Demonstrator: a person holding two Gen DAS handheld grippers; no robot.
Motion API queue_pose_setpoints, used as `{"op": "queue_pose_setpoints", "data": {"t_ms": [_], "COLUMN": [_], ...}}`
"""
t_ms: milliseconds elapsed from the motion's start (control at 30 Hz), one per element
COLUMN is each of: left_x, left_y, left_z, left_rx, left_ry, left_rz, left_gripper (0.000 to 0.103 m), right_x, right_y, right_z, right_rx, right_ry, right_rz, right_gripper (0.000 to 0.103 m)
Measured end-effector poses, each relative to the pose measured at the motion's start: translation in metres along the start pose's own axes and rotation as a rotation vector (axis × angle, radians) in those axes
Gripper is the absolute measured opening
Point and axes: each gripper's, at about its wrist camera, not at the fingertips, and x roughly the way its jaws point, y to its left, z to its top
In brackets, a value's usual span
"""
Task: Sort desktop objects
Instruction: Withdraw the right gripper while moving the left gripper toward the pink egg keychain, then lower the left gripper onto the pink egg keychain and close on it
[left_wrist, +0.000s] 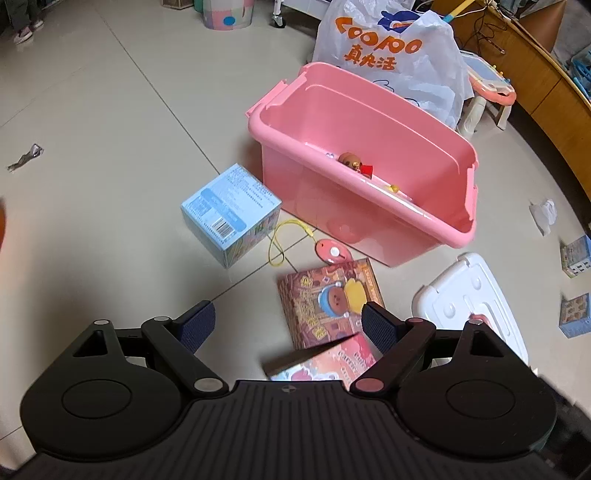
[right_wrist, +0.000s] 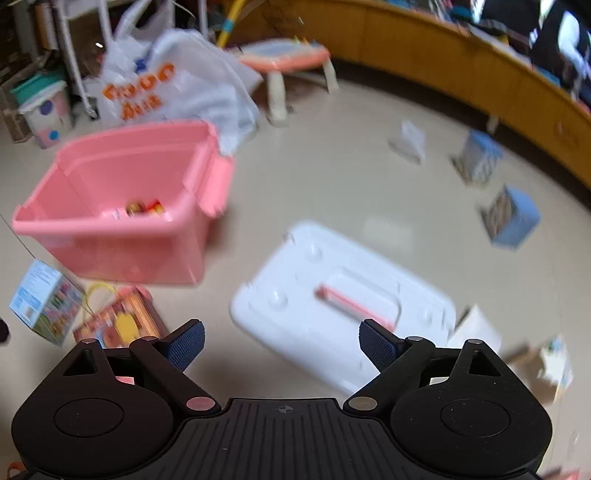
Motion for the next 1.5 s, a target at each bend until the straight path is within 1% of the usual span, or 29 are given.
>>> {"op": "queue_pose_setpoints", "data": {"t_ms": [67,133,267,433,567,667,867,1000,1067,1167,1500], "left_x": [0.006,0.012,0.029,0.056,0.080,0.098,0.131,0.150,0.158,0.168,0.196], "left_y": [-0.001,-0.001,0.000,-0.001,-0.005,-0.012,-0.025,-0.033,-0.036,-0.037,-0.045], "left_z": [0.003,0.006,0.011,0.018,0.024,0.030,0.037,0.036,0.036,0.036,0.036], "left_rx": [-0.001,-0.009,-0.022,-0.052,-0.075,-0.063,0.005,0.064,0.088,0.079,0.080], "left_ry": [-0.011,-0.028,-0.049,-0.048,-0.043,-0.031,-0.013,-0.004,-0.007,-0.014,0.023], "left_rz": [0.006,0.006,-0.038,-0.064,-0.102,-0.118,-0.104,-0.108,-0.097,-0.101,-0.127], "left_gripper": [0.088,0.088,0.088,0.088,0.088,0.088,0.088,0.088,0.088,0.088,0.088], "right_x": [0.007,0.012,0.020,0.037,0.051,0.060,0.076,0.085,0.090,0.095,0.112], "right_y": [-0.006,-0.011,-0.015,-0.009,-0.004,-0.002,0.001,0.007,0.010,0.014,0.018], "right_z": [-0.008,-0.011,-0.014,-0.012,-0.012,-0.013,-0.014,-0.014,-0.015,-0.017,-0.019], "right_rx": [0.039,0.082,0.140,0.144,0.157,0.164,0.188,0.175,0.165,0.157,0.177], "right_ry": [0.022,0.019,0.007,0.020,0.033,0.042,0.061,0.067,0.070,0.073,0.100], "right_rz": [-0.005,-0.008,-0.004,0.018,0.022,0.023,0.016,0.024,0.031,0.037,0.045], "right_gripper": [0.089,0.089,0.089,0.089,0.089,0.089,0.089,0.089,0.089,0.089,0.089]}}
